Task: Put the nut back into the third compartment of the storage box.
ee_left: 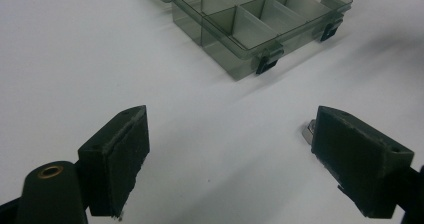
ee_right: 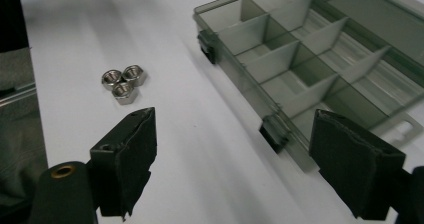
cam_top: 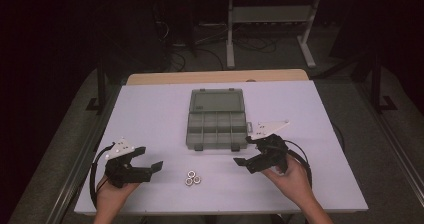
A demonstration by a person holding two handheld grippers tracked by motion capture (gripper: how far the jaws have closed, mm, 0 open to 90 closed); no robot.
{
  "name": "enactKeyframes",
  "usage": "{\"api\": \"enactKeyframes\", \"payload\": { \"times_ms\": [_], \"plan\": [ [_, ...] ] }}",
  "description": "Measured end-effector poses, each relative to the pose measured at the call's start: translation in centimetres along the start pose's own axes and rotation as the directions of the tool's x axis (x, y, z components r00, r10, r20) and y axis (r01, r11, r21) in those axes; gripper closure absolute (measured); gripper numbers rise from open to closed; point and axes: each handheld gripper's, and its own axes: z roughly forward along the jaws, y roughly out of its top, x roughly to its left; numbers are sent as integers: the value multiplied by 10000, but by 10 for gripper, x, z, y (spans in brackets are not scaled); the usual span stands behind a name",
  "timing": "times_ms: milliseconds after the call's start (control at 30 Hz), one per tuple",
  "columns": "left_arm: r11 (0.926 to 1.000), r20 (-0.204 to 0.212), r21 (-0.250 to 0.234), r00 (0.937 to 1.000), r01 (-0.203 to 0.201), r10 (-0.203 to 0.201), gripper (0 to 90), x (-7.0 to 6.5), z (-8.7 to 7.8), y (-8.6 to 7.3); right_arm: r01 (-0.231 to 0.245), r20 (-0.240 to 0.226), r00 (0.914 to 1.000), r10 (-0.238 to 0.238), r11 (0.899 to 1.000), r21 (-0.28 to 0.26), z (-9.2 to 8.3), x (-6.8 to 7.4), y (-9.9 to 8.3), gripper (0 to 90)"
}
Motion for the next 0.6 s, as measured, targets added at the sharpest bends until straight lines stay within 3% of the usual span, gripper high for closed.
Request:
{"api": "enactKeyframes", "payload": {
  "times_ms": [33, 100, 200, 300, 600],
  "plan": [
    [9999, 13, -12, 9999, 158, -158, 152, -1, 0, 0, 101, -79, 9999, -101, 9999, 82, 3, 4, 3, 192],
    [10000, 30, 28, 10000, -40, 40, 152, 0, 1, 0, 201, -223, 9996, -199, 9997, 115, 7, 7, 6, 202],
    [9999, 45, -5, 9999, 120, -120, 152, -1, 1, 0, 361, -377, 9987, -354, 9992, 166, 12, 9, 10, 207],
    [9999, 38, 44, 9999, 112, -112, 152, 1, 0, 0, 464, -718, 9965, -440, 9984, 330, 22, 13, 17, 212],
    [10000, 43, 30, 10000, 79, -79, 152, 0, 1, 0, 1004, -1097, 9895, -938, 9933, 565, 41, 23, 26, 235]
  ]
}}
